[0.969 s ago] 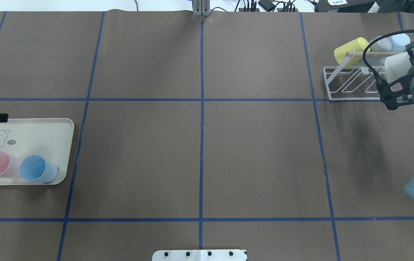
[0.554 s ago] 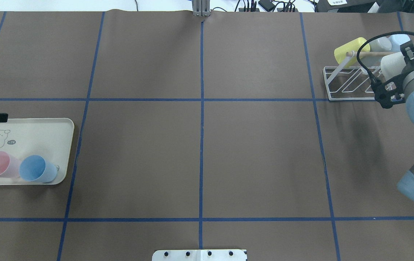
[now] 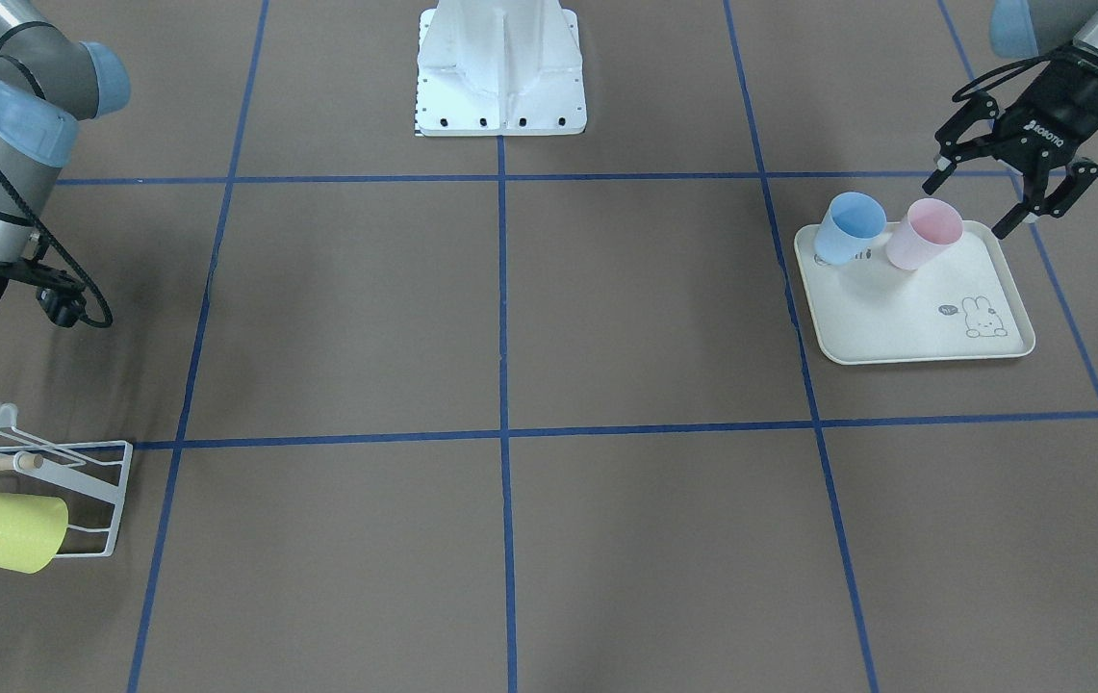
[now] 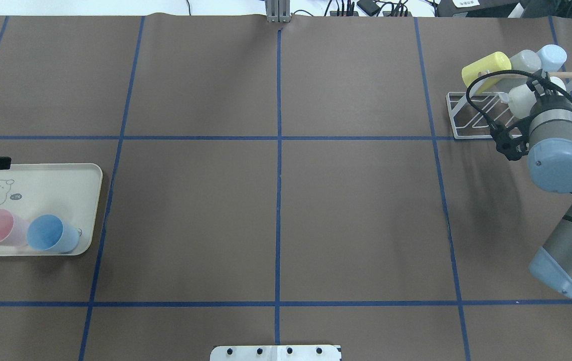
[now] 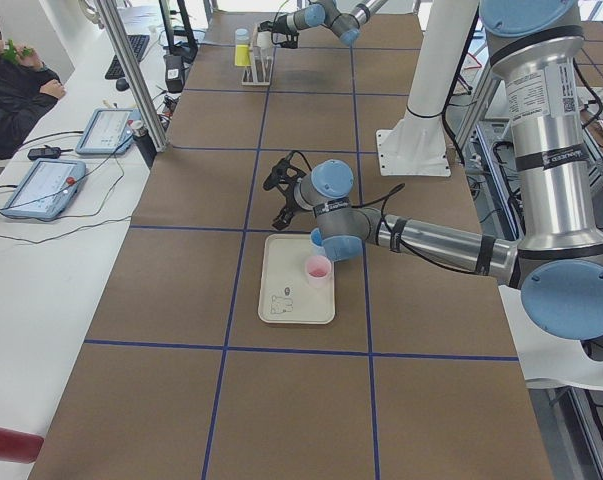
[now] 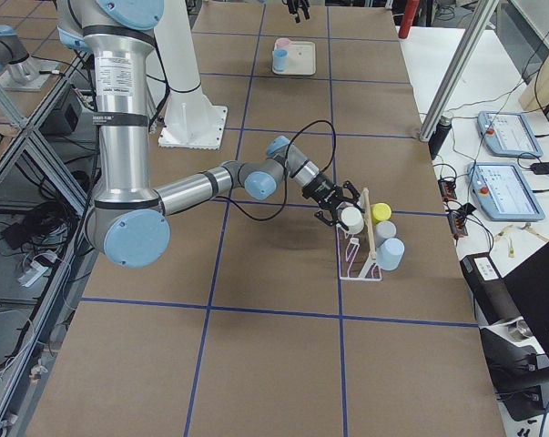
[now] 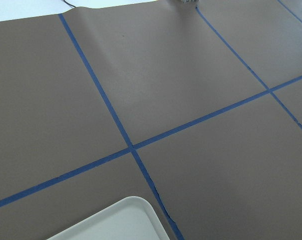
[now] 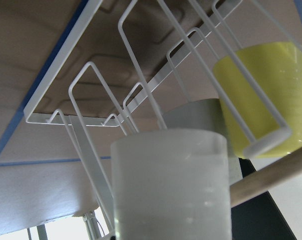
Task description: Transfer IKEA cup to right arm and place on rack
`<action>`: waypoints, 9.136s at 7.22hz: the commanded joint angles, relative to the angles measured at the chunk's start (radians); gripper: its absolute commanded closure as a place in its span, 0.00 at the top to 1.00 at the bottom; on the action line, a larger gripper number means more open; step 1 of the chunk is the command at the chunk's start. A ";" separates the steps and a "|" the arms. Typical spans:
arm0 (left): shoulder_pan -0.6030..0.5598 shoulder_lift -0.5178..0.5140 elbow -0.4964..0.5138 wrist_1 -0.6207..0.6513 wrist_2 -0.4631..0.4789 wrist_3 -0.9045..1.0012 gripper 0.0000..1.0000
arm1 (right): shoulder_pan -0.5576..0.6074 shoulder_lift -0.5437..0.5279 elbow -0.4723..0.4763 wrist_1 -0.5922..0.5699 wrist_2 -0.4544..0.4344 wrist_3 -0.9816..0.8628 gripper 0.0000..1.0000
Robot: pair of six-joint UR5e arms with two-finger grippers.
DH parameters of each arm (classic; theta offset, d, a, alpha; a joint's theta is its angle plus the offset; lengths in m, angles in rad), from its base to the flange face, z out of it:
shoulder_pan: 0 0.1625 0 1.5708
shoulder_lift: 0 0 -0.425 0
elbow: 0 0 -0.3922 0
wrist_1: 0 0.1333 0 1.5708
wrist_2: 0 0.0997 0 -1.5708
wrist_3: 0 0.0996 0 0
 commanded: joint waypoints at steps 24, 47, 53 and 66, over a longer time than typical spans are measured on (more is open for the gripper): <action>0.288 0.201 0.176 -0.176 0.411 0.008 0.98 | -0.215 0.182 0.221 0.258 0.655 1.547 0.99; 0.110 -0.249 -0.176 0.141 -0.037 -0.557 0.00 | -0.348 0.338 0.000 0.647 0.647 1.511 1.00; 0.473 -0.546 -0.038 0.141 0.250 -0.787 0.00 | -0.390 0.368 -0.068 0.917 0.647 1.423 0.99; 0.539 -0.572 0.017 0.140 0.318 -0.785 0.00 | -0.408 0.371 -0.068 0.929 0.644 1.431 0.28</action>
